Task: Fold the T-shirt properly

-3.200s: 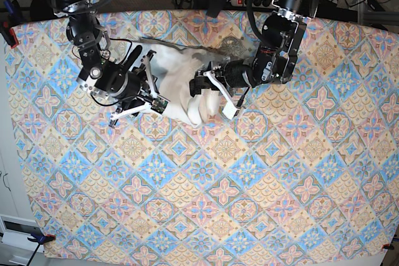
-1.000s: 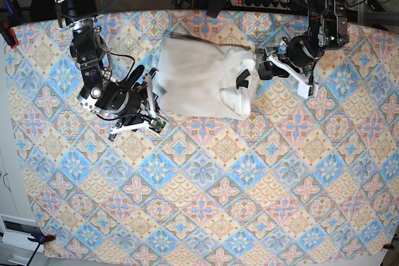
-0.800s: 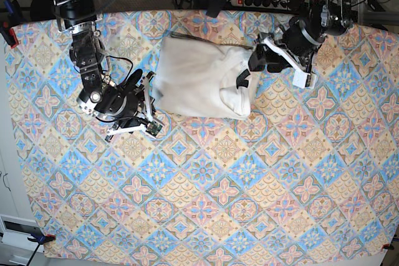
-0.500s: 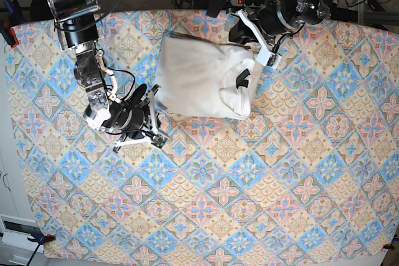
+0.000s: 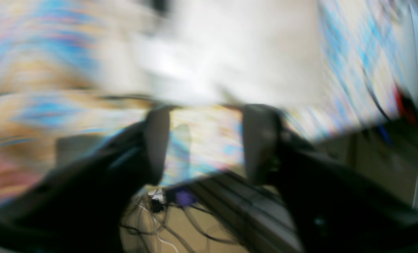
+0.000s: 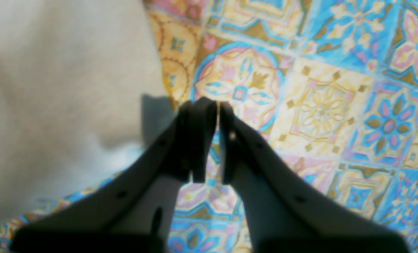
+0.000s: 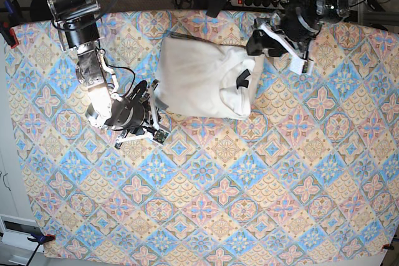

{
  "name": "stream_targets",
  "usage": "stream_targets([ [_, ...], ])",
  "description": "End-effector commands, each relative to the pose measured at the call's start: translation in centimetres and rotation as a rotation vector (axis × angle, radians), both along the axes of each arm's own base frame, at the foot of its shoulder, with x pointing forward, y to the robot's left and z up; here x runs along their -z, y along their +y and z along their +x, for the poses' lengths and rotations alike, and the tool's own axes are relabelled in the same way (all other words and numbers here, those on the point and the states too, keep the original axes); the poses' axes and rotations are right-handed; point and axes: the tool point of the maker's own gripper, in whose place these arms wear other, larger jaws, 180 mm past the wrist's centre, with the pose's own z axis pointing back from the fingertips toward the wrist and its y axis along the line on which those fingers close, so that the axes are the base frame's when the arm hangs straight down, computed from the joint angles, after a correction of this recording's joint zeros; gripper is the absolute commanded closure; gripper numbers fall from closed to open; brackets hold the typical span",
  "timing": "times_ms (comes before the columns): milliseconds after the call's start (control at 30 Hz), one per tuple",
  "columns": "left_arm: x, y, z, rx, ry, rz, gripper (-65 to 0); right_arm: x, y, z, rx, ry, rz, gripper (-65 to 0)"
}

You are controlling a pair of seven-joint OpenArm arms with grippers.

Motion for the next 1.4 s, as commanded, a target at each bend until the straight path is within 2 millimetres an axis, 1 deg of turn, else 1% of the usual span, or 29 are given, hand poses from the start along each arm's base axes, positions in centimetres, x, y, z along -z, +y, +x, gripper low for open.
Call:
stream_targets([
  [0,-1.1,0.3,0.7,-0.009,-0.041,-0.014,-42.9,-1.5,0.1,1.3,0.005,-0.047,0.023,-6.0],
  [67,-1.3,1.0,1.3,-0.024,-0.055,-0.002,-43.8,-1.4,0.1,1.2,0.004,-0.045,0.024,-6.0],
  [100,-1.2,1.0,1.8,-0.023,-0.061,-0.002,-43.6,-1.4,0.1,1.2,0.004,-0.045,0.024,-6.0],
  [133,-0.7,0.8,1.8,-0.015,-0.045,-0.005,-43.6,-1.4,0.2,1.1,0.002,-0.044,0.024,-6.0],
  [233,0.7,-0.5,2.6,0.027,0.005,-0.028,-43.5,-1.3,0.2,1.1,0.0,-0.042,0.024,-6.0],
  [333,2.5,-2.0,2.9,0.058,0.05,-0.055,-41.5,-1.3,0.2,1.1,0.0,-0.042,0.024,-6.0],
  [433,4.3,-3.1,3.2,0.092,0.086,-0.049,-38.7,-1.3,0.1,1.0,0.0,-0.043,0.019,-6.0],
  [500,5.1,-4.1,3.3,0.122,0.08,-0.035,-36.2,-1.3,0.0,1.1,0.003,-0.043,0.02,-6.0],
  [600,6.1,-5.8,2.5,0.177,0.089,-0.026,-31.9,-1.4,0.0,1.1,0.006,-0.046,0.021,-6.0],
  [633,6.2,-6.6,2.6,0.188,0.089,-0.034,-29.7,-1.4,0.0,1.1,0.006,-0.046,0.021,-6.0],
  [667,6.3,-7.0,2.8,0.192,0.088,-0.04,-27.0,-1.4,0.0,1.1,0.006,-0.046,0.021,-6.0],
  [733,6.3,-7.3,2.8,0.192,0.089,-0.045,-17.8,-1.4,0.0,1.1,0.006,-0.046,0.021,-6.0],
  [800,6.1,-7.5,3.1,0.191,0.075,-0.057,-5.5,-1.4,0.0,1.1,0.006,-0.046,0.021,-6.0],
  [833,5.7,-7.6,3.4,0.188,0.058,-0.06,-1.2,-1.4,0.0,1.1,0.006,-0.046,0.021,-6.0],
  [867,5.0,-7.7,3.8,0.185,0.032,-0.063,0.0,-1.4,0.0,1.1,0.006,-0.046,0.021,-6.0],
  [967,2.3,-8.1,4.5,0.189,-0.055,-0.07,0.0,-1.4,-0.1,1.1,0.006,-0.046,0.019,-6.0],
  [1000,1.1,-7.8,4.9,0.181,-0.088,-0.068,0.0,-1.4,-0.1,1.1,0.006,-0.046,0.019,-6.0],
  [1133,-1.9,-5.8,6.0,0.125,-0.176,-0.049,0.0,-1.4,-0.1,1.1,0.006,-0.046,0.019,-6.0],
  [1233,-2.5,-4.2,6.0,0.084,-0.193,-0.029,0.0,-1.4,-0.1,1.1,0.006,-0.046,0.019,-5.9],
  [1367,-1.9,-1.8,5.6,0.025,-0.171,0.006,0.0,-1.4,-0.1,1.1,0.006,-0.046,0.019,-5.9],
])
